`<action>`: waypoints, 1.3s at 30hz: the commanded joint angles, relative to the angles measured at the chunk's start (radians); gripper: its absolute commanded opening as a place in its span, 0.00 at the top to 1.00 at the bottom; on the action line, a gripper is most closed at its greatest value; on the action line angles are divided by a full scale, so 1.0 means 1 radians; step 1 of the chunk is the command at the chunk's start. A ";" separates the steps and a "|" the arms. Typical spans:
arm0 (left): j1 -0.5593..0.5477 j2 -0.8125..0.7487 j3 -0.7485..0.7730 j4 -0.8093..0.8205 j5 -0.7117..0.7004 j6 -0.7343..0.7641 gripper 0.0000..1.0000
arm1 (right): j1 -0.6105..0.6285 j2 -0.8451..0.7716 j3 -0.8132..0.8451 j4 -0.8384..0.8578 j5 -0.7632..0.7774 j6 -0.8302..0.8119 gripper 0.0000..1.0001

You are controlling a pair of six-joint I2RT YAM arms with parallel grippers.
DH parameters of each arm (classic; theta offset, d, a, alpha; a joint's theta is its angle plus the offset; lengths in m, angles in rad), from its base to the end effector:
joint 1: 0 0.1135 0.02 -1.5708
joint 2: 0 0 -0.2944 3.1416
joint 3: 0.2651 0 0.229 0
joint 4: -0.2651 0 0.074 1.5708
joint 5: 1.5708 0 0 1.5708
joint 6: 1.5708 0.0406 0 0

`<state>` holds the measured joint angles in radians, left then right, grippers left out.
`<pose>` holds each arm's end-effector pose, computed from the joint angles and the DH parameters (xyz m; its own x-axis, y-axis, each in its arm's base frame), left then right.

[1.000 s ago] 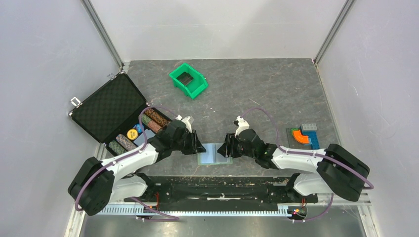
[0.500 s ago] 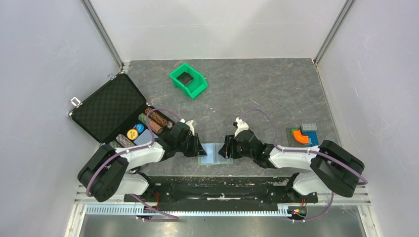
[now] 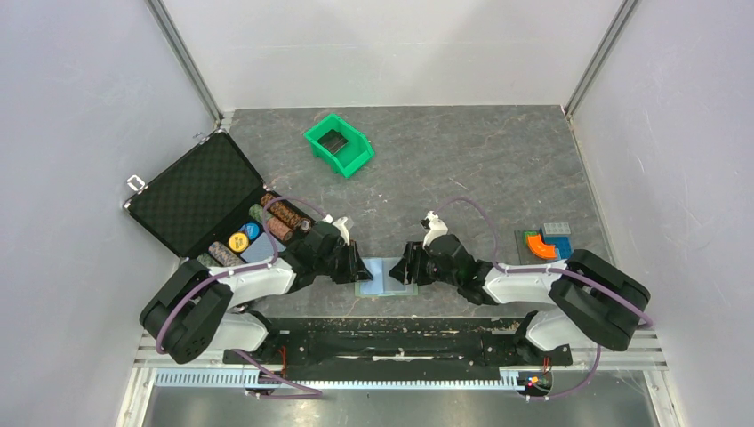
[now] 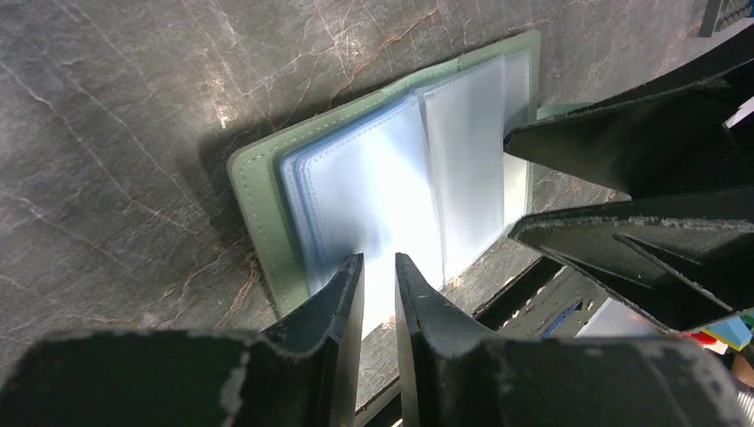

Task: Take the credit cards out of the card holder
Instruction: Remove the credit card from the card holder.

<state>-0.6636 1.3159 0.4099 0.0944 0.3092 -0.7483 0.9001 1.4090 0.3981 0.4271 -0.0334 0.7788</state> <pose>0.1554 -0.1372 0.1797 -0.9303 -0.0953 -0.3543 0.1621 0.7594 -0.6301 0.1459 0.1860 0.1855 -0.8060 0.1137 -0.5809 -0.3289 0.7299 0.5992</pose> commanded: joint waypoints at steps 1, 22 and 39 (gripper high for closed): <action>-0.005 0.013 -0.026 -0.005 -0.033 -0.020 0.73 | 0.007 0.006 -0.011 0.178 -0.096 0.061 0.44; -0.006 -0.021 -0.008 -0.049 -0.035 -0.028 0.73 | 0.007 0.020 -0.006 0.287 -0.158 0.107 0.46; -0.004 -0.274 0.134 -0.454 -0.296 0.017 0.64 | 0.022 0.082 0.050 0.304 -0.184 0.103 0.49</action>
<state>-0.6636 1.0500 0.5068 -0.2356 0.0982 -0.7570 0.9146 1.4761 0.4065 0.6884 -0.2100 0.8837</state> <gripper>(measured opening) 0.360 0.516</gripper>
